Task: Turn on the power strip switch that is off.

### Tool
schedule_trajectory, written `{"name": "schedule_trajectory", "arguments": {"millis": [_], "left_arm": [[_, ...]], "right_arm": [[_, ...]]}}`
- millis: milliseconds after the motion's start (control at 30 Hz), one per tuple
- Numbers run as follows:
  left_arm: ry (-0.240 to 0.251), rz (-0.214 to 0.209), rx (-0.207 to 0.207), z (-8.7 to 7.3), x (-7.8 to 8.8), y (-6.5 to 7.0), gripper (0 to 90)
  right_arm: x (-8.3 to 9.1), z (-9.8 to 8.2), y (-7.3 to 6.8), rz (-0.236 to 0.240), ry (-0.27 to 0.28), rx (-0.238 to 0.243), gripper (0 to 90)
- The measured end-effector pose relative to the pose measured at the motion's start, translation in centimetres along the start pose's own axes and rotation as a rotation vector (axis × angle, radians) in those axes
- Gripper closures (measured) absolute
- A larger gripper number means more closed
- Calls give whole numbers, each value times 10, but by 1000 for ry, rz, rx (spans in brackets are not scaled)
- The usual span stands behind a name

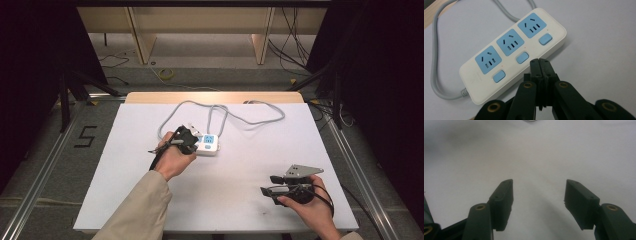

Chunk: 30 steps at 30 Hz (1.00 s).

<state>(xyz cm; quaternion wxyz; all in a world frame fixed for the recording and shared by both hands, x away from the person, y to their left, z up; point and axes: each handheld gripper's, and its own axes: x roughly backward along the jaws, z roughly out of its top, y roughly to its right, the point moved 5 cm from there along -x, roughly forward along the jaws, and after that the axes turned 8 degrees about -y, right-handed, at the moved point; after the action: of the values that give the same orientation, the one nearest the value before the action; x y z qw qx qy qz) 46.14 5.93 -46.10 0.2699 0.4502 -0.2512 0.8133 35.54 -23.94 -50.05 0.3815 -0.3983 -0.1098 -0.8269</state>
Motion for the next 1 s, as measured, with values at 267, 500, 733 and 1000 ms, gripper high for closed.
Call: {"name": "schedule_trajectory", "arguments": {"millis": [267,500,733,1000], "left_arm": [[0,-1,-4,7,-3,2,897],[-11,-5,-6,11,-7,3,897],[-16,0,-14,17,-9,3,897],[-31,1,-24,22,-13,2,897]], "right_arm": [[0,0,0,0,0,0,410],[0,0,0,2,0,-1,410],[0,0,0,3,0,-2,410],[0,0,0,3,3,-1,410]]}}
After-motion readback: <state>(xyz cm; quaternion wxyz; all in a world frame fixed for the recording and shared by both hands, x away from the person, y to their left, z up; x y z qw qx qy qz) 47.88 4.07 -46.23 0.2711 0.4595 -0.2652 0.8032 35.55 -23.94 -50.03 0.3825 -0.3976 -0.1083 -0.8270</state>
